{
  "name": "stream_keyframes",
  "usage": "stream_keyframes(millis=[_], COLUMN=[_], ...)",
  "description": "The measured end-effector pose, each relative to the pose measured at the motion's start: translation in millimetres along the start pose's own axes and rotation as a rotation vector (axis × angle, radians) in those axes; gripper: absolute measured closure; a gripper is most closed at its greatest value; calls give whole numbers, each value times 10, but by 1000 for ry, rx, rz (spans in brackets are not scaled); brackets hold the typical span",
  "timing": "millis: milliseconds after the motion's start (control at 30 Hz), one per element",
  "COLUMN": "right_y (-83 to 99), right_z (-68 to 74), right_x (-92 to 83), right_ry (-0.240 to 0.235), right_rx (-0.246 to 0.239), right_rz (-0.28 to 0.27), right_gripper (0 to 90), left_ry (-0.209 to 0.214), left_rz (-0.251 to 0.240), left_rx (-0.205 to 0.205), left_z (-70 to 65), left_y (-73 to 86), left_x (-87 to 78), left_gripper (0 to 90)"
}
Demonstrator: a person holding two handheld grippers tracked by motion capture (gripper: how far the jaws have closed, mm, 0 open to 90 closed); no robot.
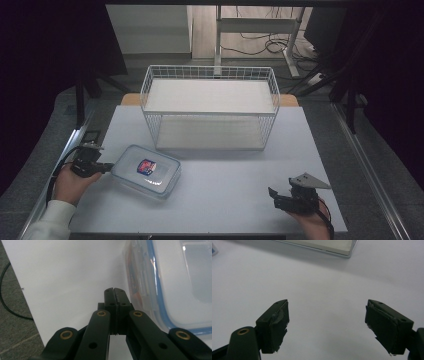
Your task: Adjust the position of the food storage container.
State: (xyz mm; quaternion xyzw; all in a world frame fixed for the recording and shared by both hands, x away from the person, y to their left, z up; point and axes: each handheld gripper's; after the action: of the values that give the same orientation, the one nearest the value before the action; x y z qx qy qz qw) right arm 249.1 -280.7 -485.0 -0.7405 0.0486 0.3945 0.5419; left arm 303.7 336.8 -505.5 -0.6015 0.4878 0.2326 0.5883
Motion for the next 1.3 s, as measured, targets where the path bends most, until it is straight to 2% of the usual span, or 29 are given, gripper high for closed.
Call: stream_keyframes(millis=[67,200,533,667,1033,1300], right_y=[3,2,-1,8,13,9], right_z=[-5,-9,17,39,40,54], right_x=[0,-11,15,36,42,50], right_ry=[1,6,-1,-6,-8,-10], right_rx=[4,6,1,2,0,-3], right_rz=[3,1,6,13,13,16], right_gripper=[194,196,196,196,196,196], left_ry=[23,8,20,35,75,86], left_rz=[-6,-1,-9,-19,-22,-21], left_rx=[-1,11,23,30,44,84], left_z=[-21,-49,-113,-221,-395,-593], left_y=[-14,-27,22,42,12,5], left_x=[-8,-17,-15,7,78,122], left_gripper=[900,900,900,900,900,900])
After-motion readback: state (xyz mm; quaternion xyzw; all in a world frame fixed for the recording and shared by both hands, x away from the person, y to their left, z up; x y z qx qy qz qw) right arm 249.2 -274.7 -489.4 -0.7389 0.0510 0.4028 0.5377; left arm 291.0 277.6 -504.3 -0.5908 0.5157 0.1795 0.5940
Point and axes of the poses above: each handheld gripper's, and its own axes: x roughly forward along the jaws, y roughly out of its underside, z roughly to its left, and after that the axes turned 7 degrees about -x, right-handed
